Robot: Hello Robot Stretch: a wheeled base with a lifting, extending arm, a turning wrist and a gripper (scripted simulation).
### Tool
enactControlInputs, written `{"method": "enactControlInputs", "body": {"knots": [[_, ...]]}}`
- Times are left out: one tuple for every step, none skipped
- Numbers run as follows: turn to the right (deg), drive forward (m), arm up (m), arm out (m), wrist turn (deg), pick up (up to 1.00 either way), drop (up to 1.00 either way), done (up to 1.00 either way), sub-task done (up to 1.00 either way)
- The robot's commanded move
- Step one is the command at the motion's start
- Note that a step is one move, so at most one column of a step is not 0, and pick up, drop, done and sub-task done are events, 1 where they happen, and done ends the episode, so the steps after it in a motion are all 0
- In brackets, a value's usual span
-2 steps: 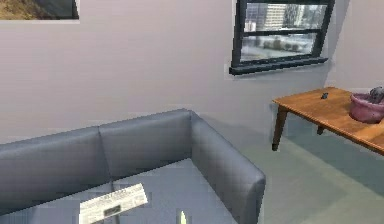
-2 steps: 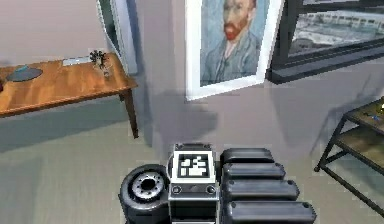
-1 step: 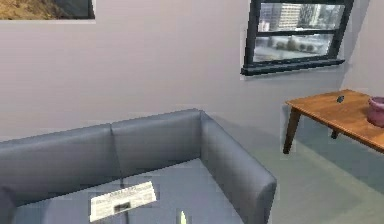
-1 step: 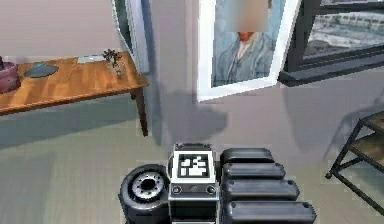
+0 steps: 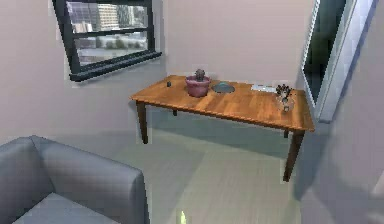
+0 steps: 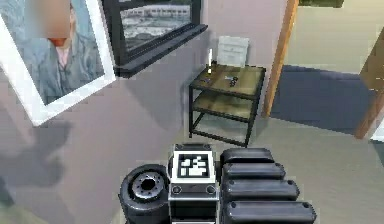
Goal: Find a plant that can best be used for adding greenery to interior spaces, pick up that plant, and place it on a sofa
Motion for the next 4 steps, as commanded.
{"method": "enactControlInputs", "body": {"knots": [[9.0, 0.0, 0.0, 0.0, 0.0, 0.0, 0.0, 0.0, 0.0], [-45.0, 0.0, 0.0, 0.0, 0.0, 0.0, 0.0, 0.0, 0.0], [-45.0, 0.0, 0.0, 0.0, 0.0, 0.0, 0.0, 0.0, 0.0], [-45.0, 0.0, 0.0, 0.0, 0.0, 0.0, 0.0, 0.0, 0.0]]}}
